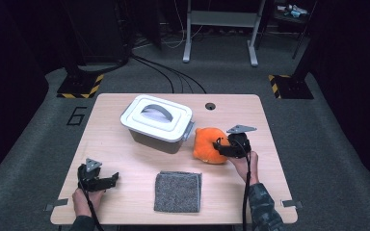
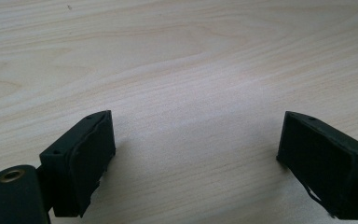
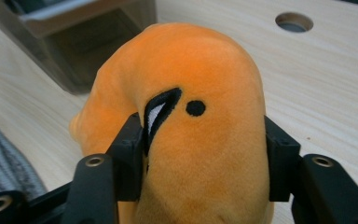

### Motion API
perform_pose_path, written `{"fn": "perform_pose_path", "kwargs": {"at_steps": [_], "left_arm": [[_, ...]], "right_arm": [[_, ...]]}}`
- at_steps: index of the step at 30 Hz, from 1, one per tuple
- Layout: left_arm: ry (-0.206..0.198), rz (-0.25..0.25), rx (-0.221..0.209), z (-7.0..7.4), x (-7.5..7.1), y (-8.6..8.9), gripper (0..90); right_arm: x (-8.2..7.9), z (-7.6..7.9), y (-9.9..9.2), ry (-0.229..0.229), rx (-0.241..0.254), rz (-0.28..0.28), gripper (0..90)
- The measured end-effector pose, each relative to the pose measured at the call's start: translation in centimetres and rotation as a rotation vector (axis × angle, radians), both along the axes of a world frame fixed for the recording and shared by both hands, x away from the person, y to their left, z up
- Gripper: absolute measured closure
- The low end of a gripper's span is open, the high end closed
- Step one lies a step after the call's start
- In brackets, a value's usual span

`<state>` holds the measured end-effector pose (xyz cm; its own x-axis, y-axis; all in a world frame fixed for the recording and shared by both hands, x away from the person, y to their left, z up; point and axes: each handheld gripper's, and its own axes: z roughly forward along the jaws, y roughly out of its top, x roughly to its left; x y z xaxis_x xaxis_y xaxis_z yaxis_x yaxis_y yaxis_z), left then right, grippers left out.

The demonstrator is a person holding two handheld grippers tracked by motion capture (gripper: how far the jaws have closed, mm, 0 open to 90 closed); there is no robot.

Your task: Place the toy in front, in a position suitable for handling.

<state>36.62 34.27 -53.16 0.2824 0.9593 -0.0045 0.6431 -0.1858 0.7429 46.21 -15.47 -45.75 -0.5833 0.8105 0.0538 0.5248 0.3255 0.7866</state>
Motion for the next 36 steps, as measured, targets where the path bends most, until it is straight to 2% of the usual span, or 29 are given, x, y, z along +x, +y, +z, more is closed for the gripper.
{"fn": "perform_pose_path", "kwargs": {"at_steps": [3,4,5,6,7,13,15,21,27,30,36], "left_arm": [[0.000,0.000,0.001,0.0,0.0,0.0,10.6],[0.000,0.000,0.001,0.0,0.0,0.0,10.6],[0.000,0.000,0.000,0.0,0.0,0.0,10.6],[0.000,0.000,0.000,0.0,0.0,0.0,10.6],[0.000,0.000,0.000,0.0,0.0,0.0,10.6],[0.001,-0.001,0.001,0.0,0.0,0.0,10.6],[0.001,0.000,0.000,0.0,0.0,0.0,10.6],[0.001,0.000,-0.001,0.0,0.0,0.0,10.6],[0.000,0.000,0.000,0.0,0.0,0.0,10.6],[0.002,0.000,0.001,0.0,0.0,0.0,10.6],[0.001,-0.001,0.001,0.0,0.0,0.0,10.6]], "right_arm": [[0.4,-0.4,0.2,0.005,0.003,-0.025,33.9],[0.4,-0.4,0.2,0.005,0.003,-0.025,33.9],[0.4,-0.3,0.2,0.011,0.004,-0.028,30.6],[0.4,-0.3,0.2,0.014,-0.001,-0.024,23.4],[0.4,-0.3,0.2,0.016,-0.005,-0.030,21.1],[-0.2,0.2,-0.4,0.007,0.004,-0.004,7.2],[-0.5,0.5,-0.3,0.023,-0.007,0.006,0.8],[-2.2,1.7,-0.5,0.021,0.003,0.042,0.0],[-4.8,3.0,-0.2,-0.013,0.003,0.084,0.0],[-6.1,3.2,0.3,-0.024,0.000,0.108,0.0],[-8.6,2.9,2.3,-0.013,-0.008,0.182,0.0]]}}
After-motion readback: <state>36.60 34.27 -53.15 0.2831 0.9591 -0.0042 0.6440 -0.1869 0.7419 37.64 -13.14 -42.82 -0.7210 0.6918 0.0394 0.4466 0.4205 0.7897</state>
